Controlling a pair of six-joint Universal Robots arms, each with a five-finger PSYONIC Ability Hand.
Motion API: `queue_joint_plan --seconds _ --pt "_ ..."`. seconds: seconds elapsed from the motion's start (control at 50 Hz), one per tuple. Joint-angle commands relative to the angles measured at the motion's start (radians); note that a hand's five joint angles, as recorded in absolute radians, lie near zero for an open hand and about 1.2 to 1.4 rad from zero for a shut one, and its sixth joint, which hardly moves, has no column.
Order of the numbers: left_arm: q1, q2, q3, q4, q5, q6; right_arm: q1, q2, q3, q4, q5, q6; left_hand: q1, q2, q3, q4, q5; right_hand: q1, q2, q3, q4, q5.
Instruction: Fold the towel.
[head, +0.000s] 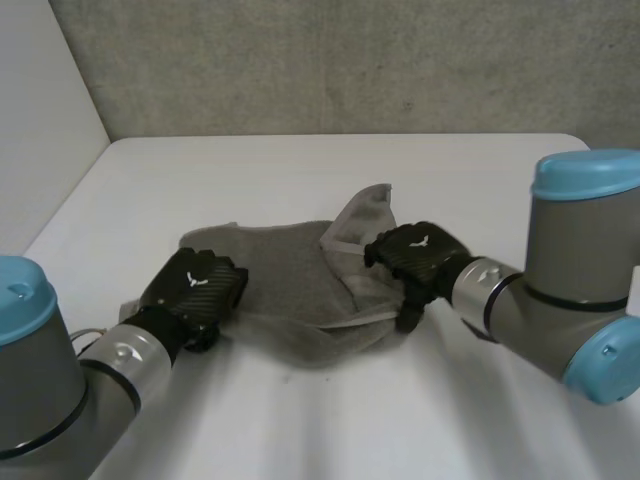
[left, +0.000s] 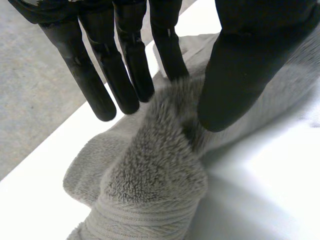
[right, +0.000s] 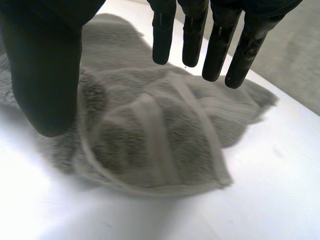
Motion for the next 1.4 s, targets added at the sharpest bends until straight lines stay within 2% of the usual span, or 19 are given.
queue_joint_plan --seconds 0.02,0.08,0.12,0.16,0.18,0.2,0.22,0.34,0.4,0.44,0.46,0.48,0.5,0.54,0.6,0.8,1.04,1.2,1.4 --pt "-0.009 0.057 -0.003 -0.162 -0.038 -0.006 -0.074 -0.007 -0.023 -0.004 -0.031 -0.006 -0.191 -0.202 -0.203 -0.202 -0.202 0.024 -0.031 -0.005 -0.001 0.008" --pt "-0.005 0.066 0.002 -0.186 -0.078 -0.007 -0.096 0.019 -0.048 -0.005 -0.069 -0.082 -0.249 -0.261 -0.262 -0.26 -0.261 0.024 -0.031 -0.005 -0.001 0.008" --pt "-0.005 0.072 0.004 -0.185 -0.094 -0.009 -0.112 0.047 -0.052 0.008 -0.083 -0.186 -0.273 -0.285 -0.285 -0.284 -0.285 0.027 -0.028 -0.002 0.002 0.011" --pt "0.0 0.088 0.013 -0.179 -0.105 -0.01 -0.129 0.053 -0.042 0.01 -0.091 -0.237 -0.451 -0.462 -0.463 -0.462 -0.463 0.027 -0.028 -0.002 0.002 0.011" --pt "0.0 0.088 0.013 -0.179 -0.105 -0.01 -0.129 0.053 -0.042 0.01 -0.091 -0.237 -0.452 -0.464 -0.464 -0.463 -0.464 0.027 -0.028 -0.002 0.002 0.011" --pt "0.007 0.091 0.019 -0.176 -0.105 -0.01 -0.149 0.053 -0.029 0.01 -0.098 -0.277 -0.58 -0.591 -0.592 -0.591 -0.592 0.03 -0.026 0.001 0.005 0.014" --pt "0.021 0.091 0.027 -0.169 -0.102 -0.01 -0.158 0.056 -0.014 0.01 -0.103 -0.304 -0.604 -0.616 -0.617 -0.615 -0.616 0.03 -0.026 0.001 0.005 0.014" --pt "0.07 0.08 0.054 -0.142 -0.091 -0.007 -0.177 0.061 0.034 -0.004 -0.141 -0.306 -0.599 -0.61 -0.611 -0.61 -0.61 0.033 -0.023 0.004 0.008 0.017" --pt "0.109 0.063 0.083 -0.119 -0.047 -0.007 -0.192 0.059 0.087 -0.033 -0.193 -0.292 -0.596 -0.607 -0.608 -0.607 -0.607 0.054 -0.002 0.024 0.029 0.037" --pt "0.164 0.017 0.115 -0.108 0.045 -0.006 -0.2 0.05 0.144 -0.091 -0.244 -0.289 -0.561 -0.572 -0.573 -0.572 -0.573 0.1 0.045 0.071 0.075 0.084" --pt "0.164 0.017 0.116 -0.108 0.045 -0.006 -0.2 0.05 0.144 -0.091 -0.244 -0.289 -0.561 -0.572 -0.573 -0.572 -0.572 0.101 0.045 0.071 0.076 0.084" --pt "0.193 -0.01 0.132 -0.109 0.1 -0.006 -0.201 0.047 0.167 -0.125 -0.264 -0.286 -0.555 -0.566 -0.567 -0.566 -0.566 0.133 0.077 0.103 0.108 0.116" --pt "0.193 -0.011 0.132 -0.11 0.1 -0.006 -0.201 0.047 0.167 -0.125 -0.264 -0.286 -0.555 -0.566 -0.567 -0.566 -0.566 0.133 0.077 0.104 0.108 0.116" --pt "0.242 -0.059 0.175 -0.12 0.187 -0.01 -0.201 0.047 0.202 -0.182 -0.287 -0.274 -0.479 -0.491 -0.491 -0.49 -0.491 0.174 0.118 0.145 0.149 0.157" --pt "0.267 -0.122 0.215 -0.134 0.238 -0.009 -0.2 0.053 0.227 -0.229 -0.304 -0.272 -0.364 -0.376 -0.377 -0.375 -0.376 0.215 0.159 0.186 0.19 0.198" --pt "0.31 -0.227 0.263 -0.27 0.251 0.005 -0.189 0.103 0.192 -0.332 -0.299 -0.271 -0.293 -0.305 -0.306 -0.304 -0.305 0.262 0.206 0.233 0.237 0.245" --pt "0.308 -0.19 0.205 -0.274 0.252 -0.001 -0.185 0.197 0.041 -0.328 -0.309 -0.301 -0.302 -0.314 -0.315 -0.313 -0.314 0.3 0.244 0.271 0.275 0.284" --pt "0.311 -0.155 0.18 -0.274 0.252 -0.004 -0.185 0.257 -0.017 -0.317 -0.301 -0.369 -0.302 -0.314 -0.315 -0.313 -0.314 0.359 0.303 0.33 0.334 0.342" --pt "0.311 -0.126 0.168 -0.275 0.252 -0.004 -0.183 0.309 -0.058 -0.318 -0.298 -0.375 -0.305 -0.317 -0.318 -0.316 -0.317 0.365 0.309 0.336 0.34 0.348"
